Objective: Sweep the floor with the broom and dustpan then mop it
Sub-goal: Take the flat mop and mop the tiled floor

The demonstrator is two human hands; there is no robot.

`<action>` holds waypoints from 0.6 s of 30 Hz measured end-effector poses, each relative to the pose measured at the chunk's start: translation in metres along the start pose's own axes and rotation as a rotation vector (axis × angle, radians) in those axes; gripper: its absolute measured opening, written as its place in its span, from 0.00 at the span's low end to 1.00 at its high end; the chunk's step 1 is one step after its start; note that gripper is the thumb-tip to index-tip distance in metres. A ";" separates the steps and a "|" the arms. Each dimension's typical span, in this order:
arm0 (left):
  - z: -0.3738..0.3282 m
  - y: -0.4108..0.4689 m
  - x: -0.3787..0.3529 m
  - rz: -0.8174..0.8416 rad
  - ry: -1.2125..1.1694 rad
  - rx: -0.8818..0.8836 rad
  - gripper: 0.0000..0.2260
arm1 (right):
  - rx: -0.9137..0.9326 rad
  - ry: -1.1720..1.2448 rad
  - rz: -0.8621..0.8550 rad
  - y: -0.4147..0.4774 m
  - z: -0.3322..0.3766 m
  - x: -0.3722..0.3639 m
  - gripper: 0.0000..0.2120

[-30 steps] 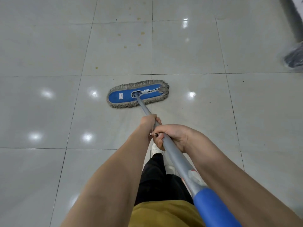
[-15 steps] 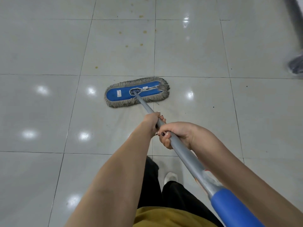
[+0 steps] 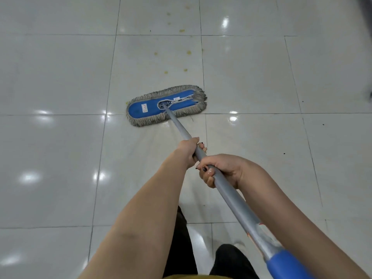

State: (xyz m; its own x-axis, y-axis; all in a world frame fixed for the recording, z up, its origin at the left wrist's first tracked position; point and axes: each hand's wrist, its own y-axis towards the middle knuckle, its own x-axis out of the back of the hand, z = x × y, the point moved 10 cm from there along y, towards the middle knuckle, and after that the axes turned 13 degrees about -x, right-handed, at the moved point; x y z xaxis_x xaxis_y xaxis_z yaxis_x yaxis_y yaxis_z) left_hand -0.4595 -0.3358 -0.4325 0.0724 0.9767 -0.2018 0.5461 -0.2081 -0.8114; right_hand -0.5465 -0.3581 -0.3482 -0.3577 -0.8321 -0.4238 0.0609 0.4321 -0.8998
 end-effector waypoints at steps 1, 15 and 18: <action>-0.017 0.011 0.010 0.002 0.014 0.002 0.11 | 0.000 0.013 0.009 0.006 0.015 -0.015 0.14; -0.155 0.094 0.086 0.011 0.086 -0.040 0.12 | 0.092 0.127 -0.023 0.068 0.146 -0.126 0.13; -0.144 0.086 0.089 0.001 0.091 -0.043 0.12 | 0.083 0.164 -0.057 0.075 0.130 -0.124 0.14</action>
State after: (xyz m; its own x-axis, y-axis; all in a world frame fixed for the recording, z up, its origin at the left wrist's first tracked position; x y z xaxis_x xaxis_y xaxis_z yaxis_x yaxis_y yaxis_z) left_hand -0.2861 -0.2589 -0.4416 0.1471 0.9776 -0.1502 0.5811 -0.2083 -0.7867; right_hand -0.3765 -0.2681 -0.3766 -0.5099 -0.7835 -0.3553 0.1105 0.3499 -0.9302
